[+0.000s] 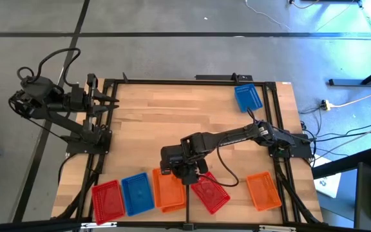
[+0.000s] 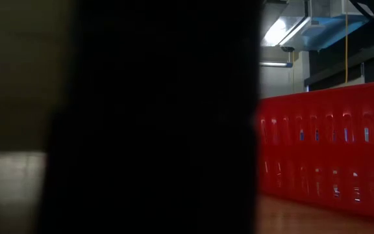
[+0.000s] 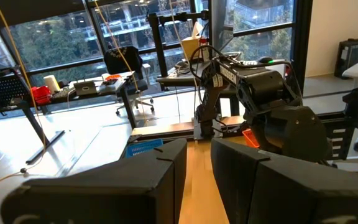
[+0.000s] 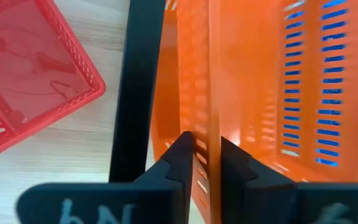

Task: Stack baskets on shelf by color
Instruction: Stack the top orange bin on top of the orange bin on the shelf

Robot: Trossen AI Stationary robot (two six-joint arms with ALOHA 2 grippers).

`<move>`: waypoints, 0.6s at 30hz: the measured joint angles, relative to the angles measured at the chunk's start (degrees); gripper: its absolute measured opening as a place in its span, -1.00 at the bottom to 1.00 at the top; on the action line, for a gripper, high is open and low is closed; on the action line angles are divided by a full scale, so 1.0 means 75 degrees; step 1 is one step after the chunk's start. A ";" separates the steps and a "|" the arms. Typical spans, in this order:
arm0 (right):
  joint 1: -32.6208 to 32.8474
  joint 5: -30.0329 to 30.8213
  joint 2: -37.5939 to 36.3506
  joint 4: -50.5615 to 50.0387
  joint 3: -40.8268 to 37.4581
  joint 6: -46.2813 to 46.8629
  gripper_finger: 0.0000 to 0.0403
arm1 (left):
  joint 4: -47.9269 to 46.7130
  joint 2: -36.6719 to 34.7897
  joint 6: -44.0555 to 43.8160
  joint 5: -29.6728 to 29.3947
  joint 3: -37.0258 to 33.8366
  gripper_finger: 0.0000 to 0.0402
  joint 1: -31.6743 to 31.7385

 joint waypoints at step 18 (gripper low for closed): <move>0.0000 0.0060 -0.0029 0.0121 0.0521 0.0233 -0.62 | -0.0003 0.0000 0.0000 0.0003 0.0000 -0.66 0.0000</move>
